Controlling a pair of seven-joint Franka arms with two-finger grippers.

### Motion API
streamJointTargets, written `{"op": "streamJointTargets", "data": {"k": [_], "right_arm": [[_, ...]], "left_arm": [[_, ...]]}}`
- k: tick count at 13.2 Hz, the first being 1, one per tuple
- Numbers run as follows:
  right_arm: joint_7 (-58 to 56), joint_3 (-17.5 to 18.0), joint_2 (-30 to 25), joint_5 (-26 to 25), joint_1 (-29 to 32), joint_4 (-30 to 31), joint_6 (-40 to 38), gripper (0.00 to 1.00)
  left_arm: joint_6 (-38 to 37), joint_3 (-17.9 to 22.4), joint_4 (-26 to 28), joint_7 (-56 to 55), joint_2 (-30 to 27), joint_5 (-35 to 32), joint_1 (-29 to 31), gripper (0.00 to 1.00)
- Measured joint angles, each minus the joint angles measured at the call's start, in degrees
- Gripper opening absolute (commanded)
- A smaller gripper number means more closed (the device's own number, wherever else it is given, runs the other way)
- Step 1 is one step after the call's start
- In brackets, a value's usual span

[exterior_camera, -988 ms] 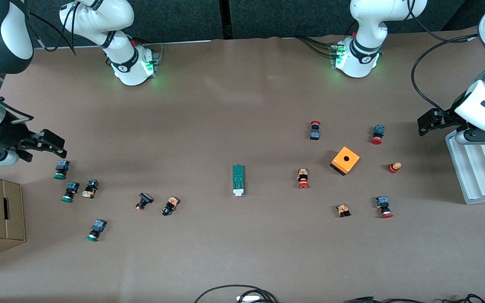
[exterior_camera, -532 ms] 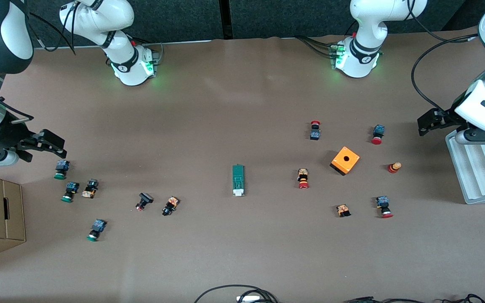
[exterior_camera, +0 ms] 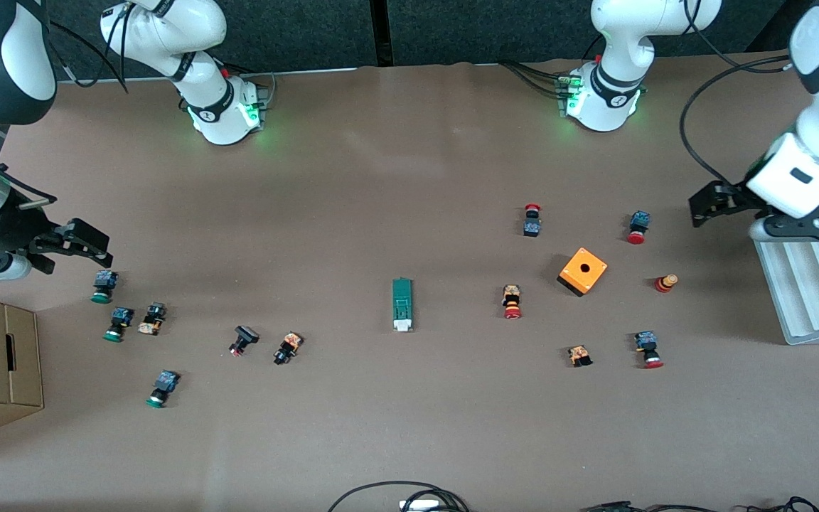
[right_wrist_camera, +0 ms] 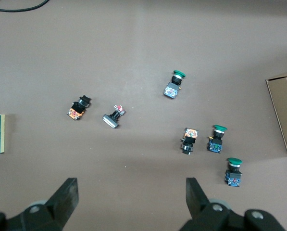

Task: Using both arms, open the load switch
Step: 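Move the left gripper over the green load switch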

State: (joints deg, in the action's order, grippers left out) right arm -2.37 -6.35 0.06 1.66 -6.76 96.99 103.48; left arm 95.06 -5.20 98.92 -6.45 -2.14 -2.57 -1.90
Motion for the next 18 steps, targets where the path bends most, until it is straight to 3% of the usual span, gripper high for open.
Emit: {"op": "streamJointTargets", "data": {"k": [6,10,15,18], "right_arm": [[0.0,0.0,0.0,0.0,0.0,0.0,0.02,1.0],[0.0,0.06,0.0,0.0,-0.04,0.0,0.02,1.0],[0.0,0.07,0.0,0.0,-0.04,0.0,0.04,1.0],[0.0,0.07,0.0,0.0,-0.05,0.0,0.05,1.0]], "left_arm": [[-1.88,-6.73,-0.02,-4.01,1.95,0.91,-1.25,1.0],[-0.93,-7.4,-0.05,-6.61,4.58,3.65,-4.88,1.0],[8.62,-7.7,0.01,-23.87,8.29,3.7,-13.97,1.0],[17.26,-7.81,0.1,-33.78,12.78,-0.44,-20.07,1.0]]}}
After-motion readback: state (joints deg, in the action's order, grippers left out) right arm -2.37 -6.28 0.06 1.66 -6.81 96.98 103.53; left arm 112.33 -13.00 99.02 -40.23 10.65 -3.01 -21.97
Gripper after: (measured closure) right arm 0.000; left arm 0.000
